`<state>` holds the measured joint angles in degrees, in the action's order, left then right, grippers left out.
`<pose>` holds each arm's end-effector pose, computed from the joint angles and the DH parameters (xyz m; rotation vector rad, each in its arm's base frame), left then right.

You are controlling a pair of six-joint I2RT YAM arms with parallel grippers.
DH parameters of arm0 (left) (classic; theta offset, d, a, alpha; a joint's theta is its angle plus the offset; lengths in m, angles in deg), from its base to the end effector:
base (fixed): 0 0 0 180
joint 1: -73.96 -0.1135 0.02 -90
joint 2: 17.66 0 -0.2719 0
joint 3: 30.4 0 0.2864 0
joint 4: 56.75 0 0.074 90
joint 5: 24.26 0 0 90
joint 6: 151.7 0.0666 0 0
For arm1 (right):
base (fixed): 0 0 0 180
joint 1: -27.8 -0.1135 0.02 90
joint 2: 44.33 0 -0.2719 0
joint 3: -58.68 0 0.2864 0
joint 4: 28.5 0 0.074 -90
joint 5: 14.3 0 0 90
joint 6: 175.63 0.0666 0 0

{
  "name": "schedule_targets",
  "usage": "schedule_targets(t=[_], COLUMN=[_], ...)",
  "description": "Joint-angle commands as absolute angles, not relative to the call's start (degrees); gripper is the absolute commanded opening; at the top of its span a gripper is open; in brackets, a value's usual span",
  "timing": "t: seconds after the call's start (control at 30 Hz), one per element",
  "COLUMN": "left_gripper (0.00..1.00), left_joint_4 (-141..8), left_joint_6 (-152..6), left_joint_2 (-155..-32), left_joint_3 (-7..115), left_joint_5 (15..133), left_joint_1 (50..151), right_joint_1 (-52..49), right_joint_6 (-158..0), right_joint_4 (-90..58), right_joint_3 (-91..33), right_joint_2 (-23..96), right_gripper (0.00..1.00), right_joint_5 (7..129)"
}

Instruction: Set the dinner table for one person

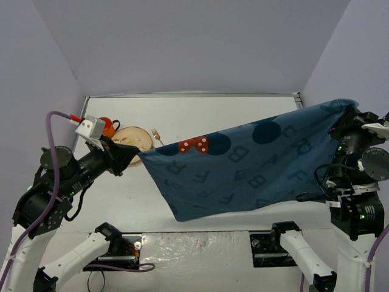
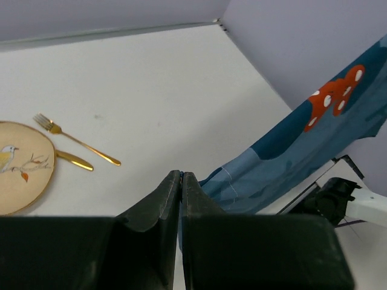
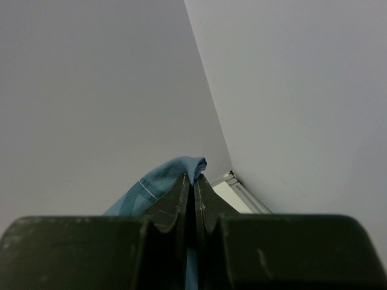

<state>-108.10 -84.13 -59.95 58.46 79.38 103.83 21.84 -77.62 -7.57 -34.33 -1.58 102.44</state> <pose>0.1257 -0.0903 0.4929 0.3002 1.7031 -0.8814 0.1223 -0.0174 0.5837 0.4392 1.0282 -0.0291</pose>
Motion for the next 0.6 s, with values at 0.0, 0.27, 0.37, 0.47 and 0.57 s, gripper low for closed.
schedule_targets(t=[0.0, 0.27, 0.37, 0.47, 0.57], left_gripper=[0.00, 0.00, 0.00, 0.00, 0.00], left_joint_4=[-103.84, -90.81, -86.54, -83.18, -80.65], left_joint_6=[-89.59, -96.75, -98.02, -98.56, -99.13], left_joint_2=[-69.99, -88.90, -95.09, -100.11, -104.40], left_joint_3=[50.54, 39.46, 40.01, 42.16, 45.00], left_joint_5=[67.53, 58.95, 58.27, 58.48, 59.61], left_joint_1=[103.32, 100.90, 99.97, 99.79, 99.80], right_joint_1=[22.35, 22.53, 22.63, 22.70, 22.79], right_joint_6=[-76.57, -75.43, -75.73, -76.73, -78.71], right_joint_4=[-12.39, -25.12, -32.47, -39.96, -46.81], right_joint_3=[-30.10, -16.39, -13.67, -13.21, -14.26], right_joint_2=[6.74, 22.11, 28.72, 35.37, 41.59], right_gripper=[0.00, 0.00, 0.00, 0.00, 0.00], right_joint_5=[108.33, 111.43, 110.35, 108.15, 106.83])
